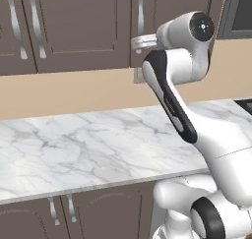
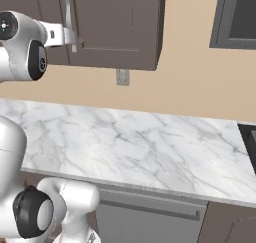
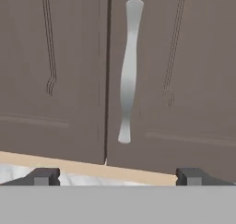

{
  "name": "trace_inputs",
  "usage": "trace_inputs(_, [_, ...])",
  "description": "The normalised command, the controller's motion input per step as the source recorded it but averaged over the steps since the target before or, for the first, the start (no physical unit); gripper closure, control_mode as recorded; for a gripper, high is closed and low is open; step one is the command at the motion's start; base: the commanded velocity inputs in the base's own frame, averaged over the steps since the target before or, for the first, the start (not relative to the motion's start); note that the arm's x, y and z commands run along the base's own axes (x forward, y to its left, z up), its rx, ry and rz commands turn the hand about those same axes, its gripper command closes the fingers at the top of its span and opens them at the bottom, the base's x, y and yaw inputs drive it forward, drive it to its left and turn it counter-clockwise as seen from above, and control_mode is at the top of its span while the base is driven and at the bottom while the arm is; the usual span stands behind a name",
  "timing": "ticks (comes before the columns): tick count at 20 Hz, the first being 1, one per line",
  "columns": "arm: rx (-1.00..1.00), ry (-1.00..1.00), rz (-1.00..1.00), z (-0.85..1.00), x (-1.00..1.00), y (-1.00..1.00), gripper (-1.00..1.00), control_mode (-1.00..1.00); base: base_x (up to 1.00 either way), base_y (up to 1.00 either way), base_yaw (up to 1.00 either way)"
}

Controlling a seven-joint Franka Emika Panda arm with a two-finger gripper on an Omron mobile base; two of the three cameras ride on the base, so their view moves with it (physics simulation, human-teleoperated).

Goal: Open the cabinet, pick the kettle from the cabinet, and place it in the sink.

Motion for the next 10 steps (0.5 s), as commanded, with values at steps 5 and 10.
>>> trace_inputs(5, [0.00,-0.01,0.00,0.24,0.22,0.05,-1.00,-1.00,0.00,0.00,0.00])
trace_inputs(10, [0.00,0.00,0.00,0.12,0.33,-0.01,-1.00,-1.00,0.00,0.00,0.00])
